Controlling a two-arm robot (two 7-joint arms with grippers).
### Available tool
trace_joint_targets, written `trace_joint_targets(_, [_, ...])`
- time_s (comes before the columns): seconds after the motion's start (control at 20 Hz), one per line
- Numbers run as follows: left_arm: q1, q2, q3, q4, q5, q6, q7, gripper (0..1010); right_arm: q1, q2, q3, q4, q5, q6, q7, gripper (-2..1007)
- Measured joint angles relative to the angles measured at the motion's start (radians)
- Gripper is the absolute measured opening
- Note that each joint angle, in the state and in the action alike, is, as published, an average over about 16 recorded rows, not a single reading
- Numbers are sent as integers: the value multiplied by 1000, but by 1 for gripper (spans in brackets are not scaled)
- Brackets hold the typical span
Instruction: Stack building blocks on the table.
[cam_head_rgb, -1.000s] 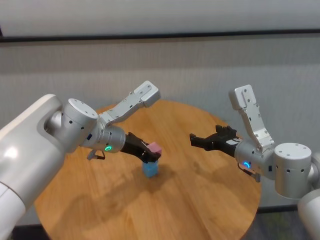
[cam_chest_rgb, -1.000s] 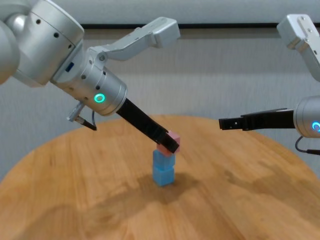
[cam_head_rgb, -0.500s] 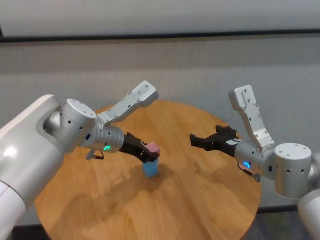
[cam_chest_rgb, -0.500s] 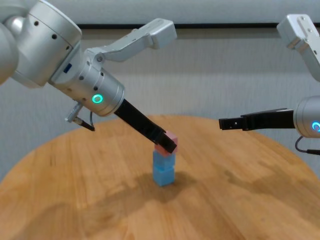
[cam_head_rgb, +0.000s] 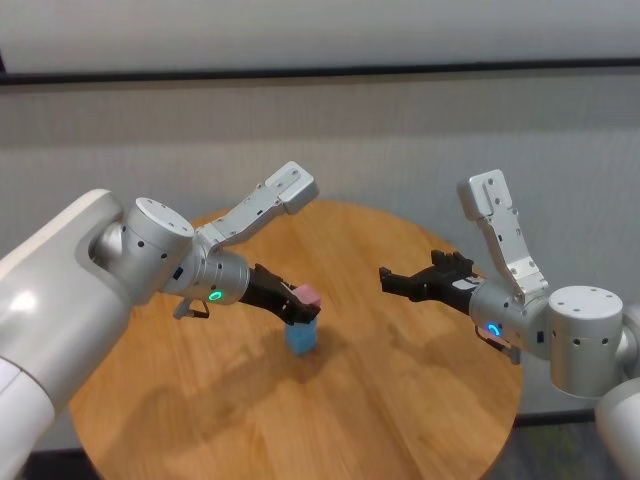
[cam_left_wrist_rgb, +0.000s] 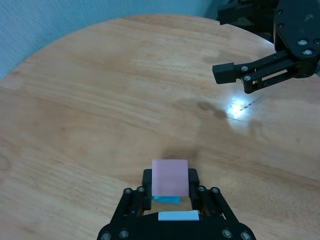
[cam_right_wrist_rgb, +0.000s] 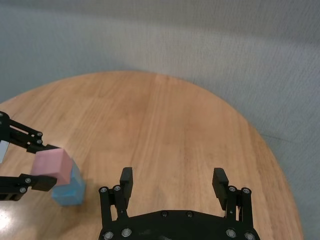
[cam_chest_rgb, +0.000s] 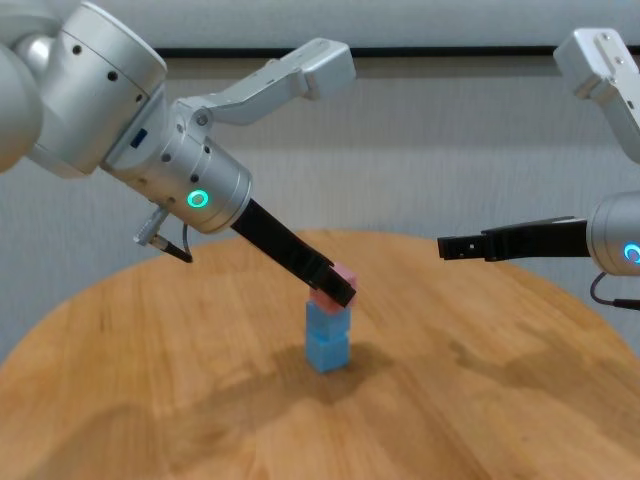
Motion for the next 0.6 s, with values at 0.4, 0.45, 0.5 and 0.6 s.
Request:
trace_joint_targets(0.4, [9,14,-14,-47,-2,2,14,714,0,0,0,0,0,0,0,1005])
trace_joint_targets(0.45, [12,19,-17,-62,-3,4,18,750,0,0,0,0,0,0,0,1005])
trace_joint_targets(0.5, [15,25,-21,-77,-4,7,21,782,0,0,0,0,0,0,0,1005])
trace_joint_targets(0.6, [22,38,-29,-112,-6,13,29,841,0,0,0,0,0,0,0,1005])
